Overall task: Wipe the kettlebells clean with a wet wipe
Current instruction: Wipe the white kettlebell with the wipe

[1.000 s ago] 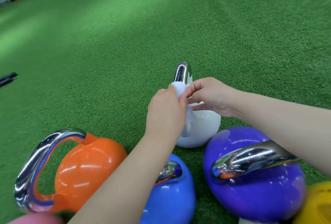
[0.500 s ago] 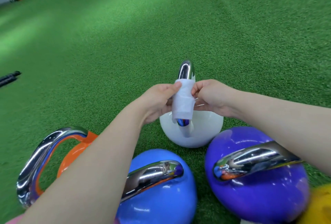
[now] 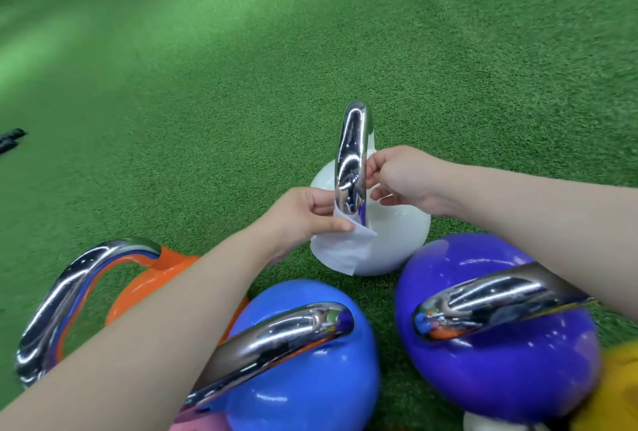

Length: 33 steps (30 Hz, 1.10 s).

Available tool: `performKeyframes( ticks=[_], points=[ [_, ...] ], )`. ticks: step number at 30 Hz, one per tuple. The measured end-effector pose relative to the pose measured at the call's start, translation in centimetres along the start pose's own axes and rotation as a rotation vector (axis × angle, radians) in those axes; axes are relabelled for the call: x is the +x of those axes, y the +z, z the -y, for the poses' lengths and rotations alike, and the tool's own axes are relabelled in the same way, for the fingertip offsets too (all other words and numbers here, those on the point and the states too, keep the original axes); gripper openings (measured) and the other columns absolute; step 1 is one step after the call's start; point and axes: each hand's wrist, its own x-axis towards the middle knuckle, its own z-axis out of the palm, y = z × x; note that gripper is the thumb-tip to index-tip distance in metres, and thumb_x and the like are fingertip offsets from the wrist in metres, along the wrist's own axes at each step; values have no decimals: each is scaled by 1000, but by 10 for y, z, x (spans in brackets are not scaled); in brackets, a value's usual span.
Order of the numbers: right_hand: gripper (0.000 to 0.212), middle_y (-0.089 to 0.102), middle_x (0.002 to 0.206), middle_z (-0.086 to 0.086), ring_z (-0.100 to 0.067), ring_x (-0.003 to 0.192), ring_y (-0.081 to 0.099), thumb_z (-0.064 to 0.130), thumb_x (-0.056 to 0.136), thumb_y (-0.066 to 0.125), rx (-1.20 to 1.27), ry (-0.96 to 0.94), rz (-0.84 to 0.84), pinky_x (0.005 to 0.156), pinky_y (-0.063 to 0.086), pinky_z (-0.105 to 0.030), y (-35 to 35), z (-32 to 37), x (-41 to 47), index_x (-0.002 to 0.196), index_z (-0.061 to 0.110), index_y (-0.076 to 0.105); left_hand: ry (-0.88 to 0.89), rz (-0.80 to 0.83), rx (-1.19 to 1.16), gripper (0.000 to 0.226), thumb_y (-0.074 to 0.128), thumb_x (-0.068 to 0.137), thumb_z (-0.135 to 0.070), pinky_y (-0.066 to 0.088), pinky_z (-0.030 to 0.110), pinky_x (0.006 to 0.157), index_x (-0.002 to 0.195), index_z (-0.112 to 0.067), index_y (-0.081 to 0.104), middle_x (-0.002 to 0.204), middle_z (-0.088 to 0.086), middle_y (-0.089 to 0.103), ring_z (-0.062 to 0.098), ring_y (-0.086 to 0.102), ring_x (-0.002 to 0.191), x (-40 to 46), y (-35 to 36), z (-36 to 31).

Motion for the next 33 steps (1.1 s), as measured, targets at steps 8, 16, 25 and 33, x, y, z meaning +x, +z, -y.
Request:
performKeyframes(
  ticks=[8, 16, 25, 33],
  points=[
    [36, 53, 71, 0, -14, 62, 48, -9, 82, 29, -32, -16, 8, 56, 39, -23, 4, 1, -3, 67, 16, 51, -16, -289, 887, 49, 81, 67, -29, 21, 26, 50, 49, -12, 38, 50, 0, 36, 13, 25, 49, 6, 19, 9],
    [34, 56, 70, 2, -12, 61, 49, -4, 84, 35, -129, -30, 18, 58, 40, -24, 7, -2, -3, 64, 17, 53, -73, -280, 945, 55, 81, 67, -27, 21, 23, 44, 44, -16, 32, 46, 0, 33, 14, 26, 47, 15, 19, 20],
    [36, 55, 67, 1, -14, 63, 48, -5, 83, 36, -106, -31, 40, 59, 39, -24, 8, -2, -4, 60, 18, 52, 67, -343, 785, 29, 84, 62, -19, 31, 13, 51, 60, -17, 55, 55, -9, 46, 6, 38, 52, 8, 24, 13],
    [37, 55, 73, 0, -13, 60, 48, -7, 84, 30, -96, -11, 42, 57, 38, -23, 5, -1, -5, 67, 16, 53, -3, -241, 323, 31, 73, 59, 20, 44, 7, 68, 71, -4, 57, 75, -6, 61, 8, 57, 74, 12, 26, 15]
  ],
)
